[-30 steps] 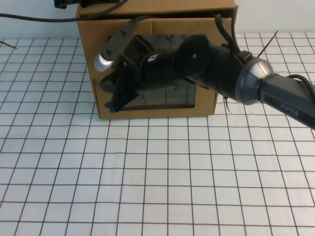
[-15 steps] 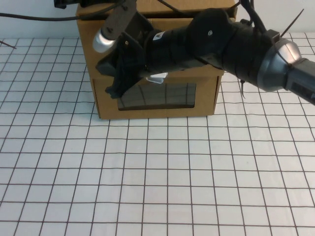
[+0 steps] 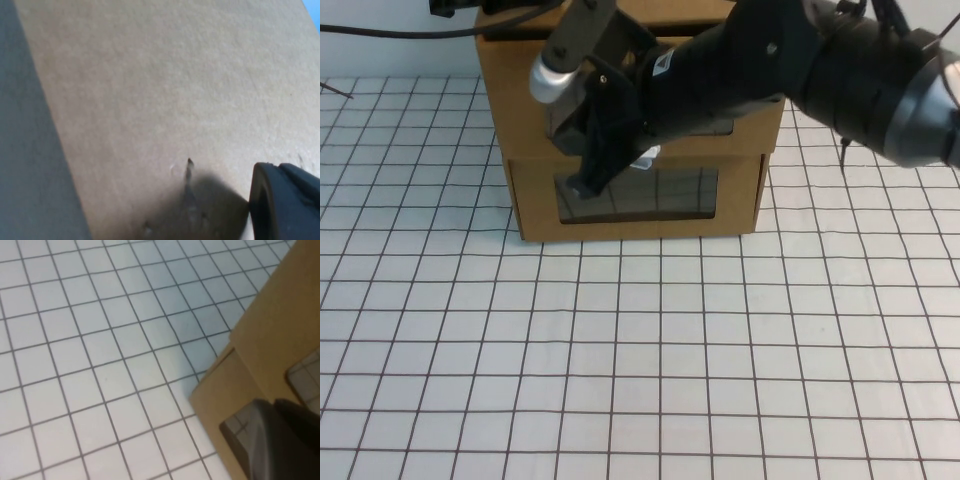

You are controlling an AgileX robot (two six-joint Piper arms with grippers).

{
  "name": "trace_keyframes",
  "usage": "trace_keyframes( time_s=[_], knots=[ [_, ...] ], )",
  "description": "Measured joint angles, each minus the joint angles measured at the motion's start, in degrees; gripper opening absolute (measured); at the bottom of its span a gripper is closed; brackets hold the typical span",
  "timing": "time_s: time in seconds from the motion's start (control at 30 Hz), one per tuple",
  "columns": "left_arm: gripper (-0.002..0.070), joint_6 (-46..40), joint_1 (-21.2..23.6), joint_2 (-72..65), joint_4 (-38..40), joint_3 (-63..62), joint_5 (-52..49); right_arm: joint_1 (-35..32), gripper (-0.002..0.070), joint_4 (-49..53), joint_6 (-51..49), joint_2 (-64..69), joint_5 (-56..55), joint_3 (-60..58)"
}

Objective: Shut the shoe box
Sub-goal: Close the shoe box with your right arm

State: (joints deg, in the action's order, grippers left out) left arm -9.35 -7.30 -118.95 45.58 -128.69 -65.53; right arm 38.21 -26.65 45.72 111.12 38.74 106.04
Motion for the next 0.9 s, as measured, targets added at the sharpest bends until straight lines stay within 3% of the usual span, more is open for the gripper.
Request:
trace_keyframes(
  time_s=[0.4,0.9],
  knots=[
    [-0.0006,0.0,0.0,0.0,0.0,0.0,-0.1,-5.1,-0.0013,0.8,-0.7,-1.9,2.3,-1.6],
    [-0.0006,0.0,0.0,0.0,0.0,0.0,0.0,-8.5,-0.0013,-6.6,2.0,0.9,-8.8,-3.9]
  ],
)
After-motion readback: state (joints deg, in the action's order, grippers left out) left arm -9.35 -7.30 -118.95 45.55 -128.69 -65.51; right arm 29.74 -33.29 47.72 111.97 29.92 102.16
